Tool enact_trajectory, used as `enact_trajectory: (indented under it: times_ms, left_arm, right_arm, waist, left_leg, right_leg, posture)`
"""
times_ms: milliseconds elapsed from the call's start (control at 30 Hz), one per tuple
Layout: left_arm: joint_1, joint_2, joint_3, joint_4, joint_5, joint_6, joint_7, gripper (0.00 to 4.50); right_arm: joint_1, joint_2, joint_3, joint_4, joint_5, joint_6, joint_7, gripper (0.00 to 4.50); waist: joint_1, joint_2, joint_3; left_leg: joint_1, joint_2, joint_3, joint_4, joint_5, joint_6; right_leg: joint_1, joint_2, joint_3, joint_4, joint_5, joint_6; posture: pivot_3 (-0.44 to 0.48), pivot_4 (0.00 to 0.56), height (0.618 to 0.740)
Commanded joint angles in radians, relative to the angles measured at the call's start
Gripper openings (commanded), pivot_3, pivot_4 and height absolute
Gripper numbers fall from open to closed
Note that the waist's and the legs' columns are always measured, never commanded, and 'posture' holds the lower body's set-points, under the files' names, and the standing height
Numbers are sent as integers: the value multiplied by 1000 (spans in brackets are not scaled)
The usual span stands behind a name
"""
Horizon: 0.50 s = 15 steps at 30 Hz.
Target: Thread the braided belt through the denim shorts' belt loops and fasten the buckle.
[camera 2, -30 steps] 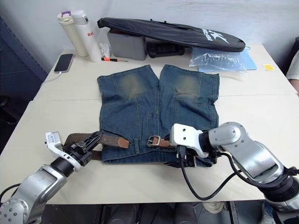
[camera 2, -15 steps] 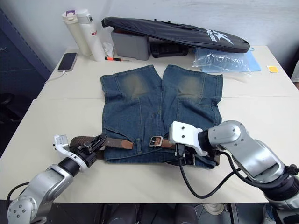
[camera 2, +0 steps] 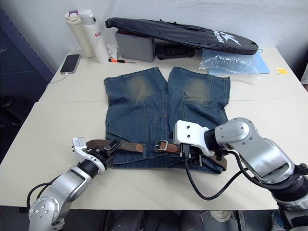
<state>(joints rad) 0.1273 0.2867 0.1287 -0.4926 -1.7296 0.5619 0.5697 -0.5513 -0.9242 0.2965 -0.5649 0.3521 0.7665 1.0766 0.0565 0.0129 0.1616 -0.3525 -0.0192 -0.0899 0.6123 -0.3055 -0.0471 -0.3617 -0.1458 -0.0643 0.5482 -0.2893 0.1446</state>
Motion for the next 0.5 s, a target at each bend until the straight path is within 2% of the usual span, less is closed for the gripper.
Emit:
enact_trajectory:
  times_ms: [33,133,267,500]
  left_arm:
    - [-7,-5,-36,-1,19,14,10,0]
    - [-4,29,-81,12,61,63,45,0]
    - [-20,20,-126,30,109,85,89,0]
    - [-104,-22,-158,96,160,114,72,0]
  right_arm:
    - [-27,-17,-17,-20,-5,11,5,4468]
    - [-38,-24,-16,-20,-3,21,8,4468]
    - [-66,-16,-3,0,-11,27,9,4468]
    - [-82,-5,25,12,-25,21,11,4468]
  waist:
    - [1,0,0]
    - [1,0,0]
    - [1,0,0]
    - [7,1,0]
  left_leg:
    - [0,0,0,0,0,0]
    - [0,0,0,0,0,0]
    - [0,0,0,0,0,0]
    - [0,0,0,0,0,0]
  right_leg:
    - [0,0,0,0,0,0]
    - [0,0,0,0,0,0]
    - [0,0,0,0,0,0]
    - [0,0,0,0,1,1]
  posture:
    - [0,150,740]
    - [0,150,740]
    - [0,150,740]
    - [0,150,740]
